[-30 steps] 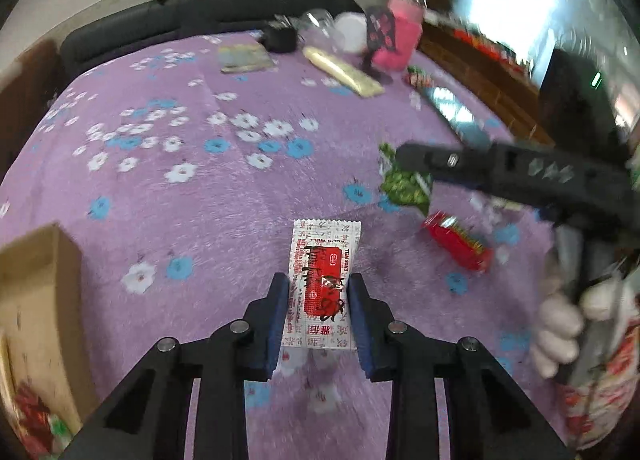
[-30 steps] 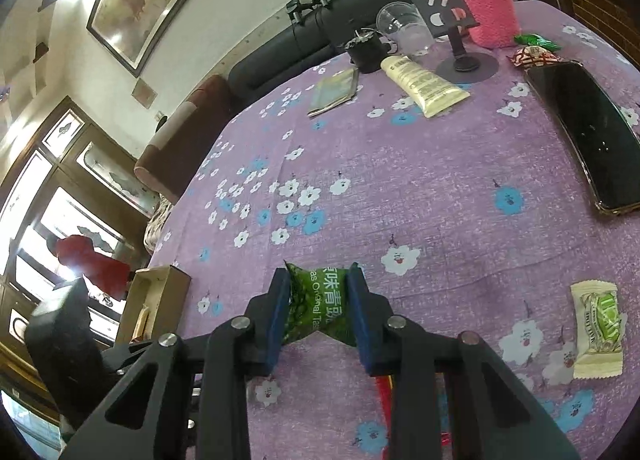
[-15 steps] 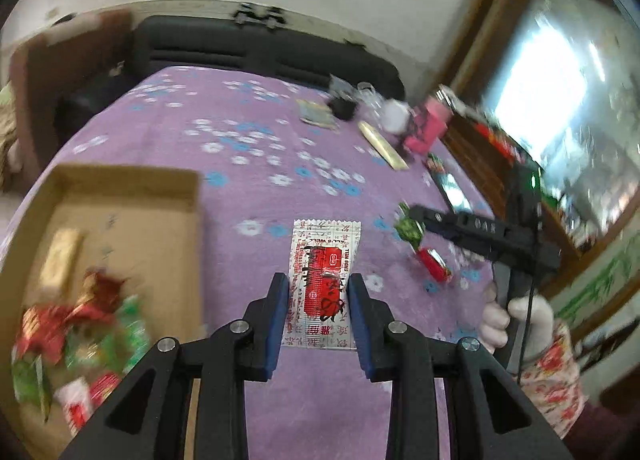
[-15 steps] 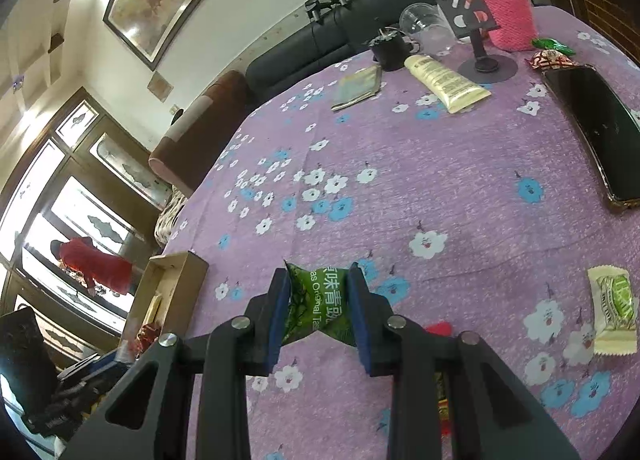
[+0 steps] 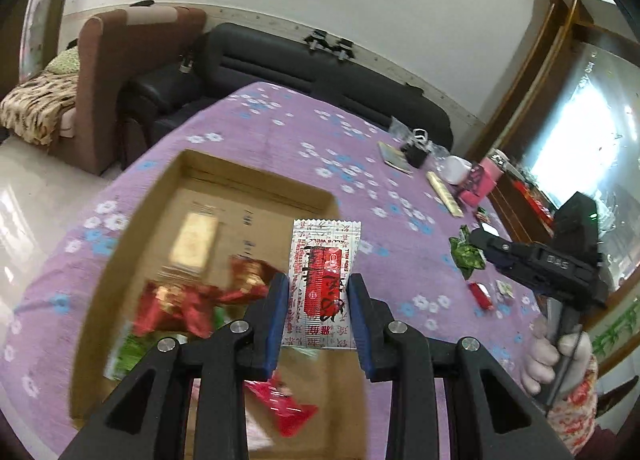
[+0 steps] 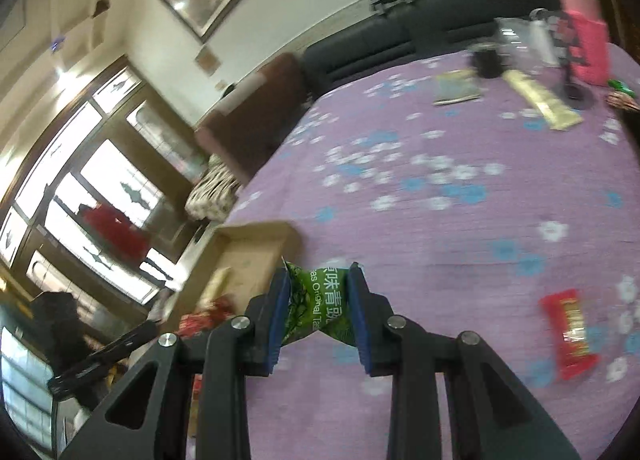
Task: Organize snacks
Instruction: 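Carry both packets into the cardboard box and open both grippers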
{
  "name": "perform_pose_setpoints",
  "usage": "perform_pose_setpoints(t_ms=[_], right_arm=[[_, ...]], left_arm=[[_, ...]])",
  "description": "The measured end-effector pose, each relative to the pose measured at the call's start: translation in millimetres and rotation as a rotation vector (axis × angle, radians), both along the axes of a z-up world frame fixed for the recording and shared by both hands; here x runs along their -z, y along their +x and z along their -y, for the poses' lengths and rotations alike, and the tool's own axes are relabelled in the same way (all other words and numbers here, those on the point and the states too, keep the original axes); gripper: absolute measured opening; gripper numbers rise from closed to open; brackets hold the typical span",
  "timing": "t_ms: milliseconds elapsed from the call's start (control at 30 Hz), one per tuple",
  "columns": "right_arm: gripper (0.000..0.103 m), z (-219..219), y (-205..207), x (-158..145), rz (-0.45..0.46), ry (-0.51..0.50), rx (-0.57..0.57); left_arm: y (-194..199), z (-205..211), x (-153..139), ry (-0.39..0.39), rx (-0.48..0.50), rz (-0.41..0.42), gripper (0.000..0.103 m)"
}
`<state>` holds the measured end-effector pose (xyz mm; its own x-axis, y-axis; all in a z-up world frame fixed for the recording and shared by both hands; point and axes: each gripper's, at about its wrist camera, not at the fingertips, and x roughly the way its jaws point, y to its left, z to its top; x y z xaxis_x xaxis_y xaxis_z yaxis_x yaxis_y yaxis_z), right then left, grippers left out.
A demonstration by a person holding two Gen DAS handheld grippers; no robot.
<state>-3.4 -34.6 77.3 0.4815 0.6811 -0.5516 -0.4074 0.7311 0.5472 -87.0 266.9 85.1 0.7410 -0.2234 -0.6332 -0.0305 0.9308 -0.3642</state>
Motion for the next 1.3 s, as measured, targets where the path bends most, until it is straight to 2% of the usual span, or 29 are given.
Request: perform_pose_setpoints(t_ms=[167,367,600,800,867,1033,1133,1300], right_arm=[[0.029,-63.8,-4.3,-4.5,-0.024,-0.005,-0.107],[0.029,-135.7,3.2,14.9,-0.062,-0.102,-0.166],[0.029,-176.9,7.0,34.3,-0.048,-0.24,-0.168],[0.029,-189.2,7.2,50.5,-0.066,-0.3,-0.175],[0.03,-190.1,6.9,53.4,-0.064,-0.309,-0.172],[0.036,-190.5,5.3,51.9,-0.035,-0.318,-0.154],[0.042,-185.3,-0.8,44.7,-0.014,-0.305,-0.146],[0.046,-166.9,-15.6,26.7,0.041,-0.267,-0.11]], left_arm=[[17.5,-22.2,6.5,0.03,-0.028,-0.037,0.031],[53.1,-38.7,24.5,0.016,-0.037,-0.125,0.031],[73.5,-49.0,45.3,0.028,-0.08,-0.206,0.032],[72.0,-53.9,46.3,0.012,-0.103,-0.203,0.034],[69.7,-56.8,44.6,-0.004,-0.107,-0.196,0.038],[53.6,-58.6,30.9,-0.011,-0.133,-0.145,0.057],[39.0,-53.2,16.4,0.009,-0.14,-0.097,0.064],[8.0,-36.8,-8.2,0.081,-0.181,-0.012,0.078]])
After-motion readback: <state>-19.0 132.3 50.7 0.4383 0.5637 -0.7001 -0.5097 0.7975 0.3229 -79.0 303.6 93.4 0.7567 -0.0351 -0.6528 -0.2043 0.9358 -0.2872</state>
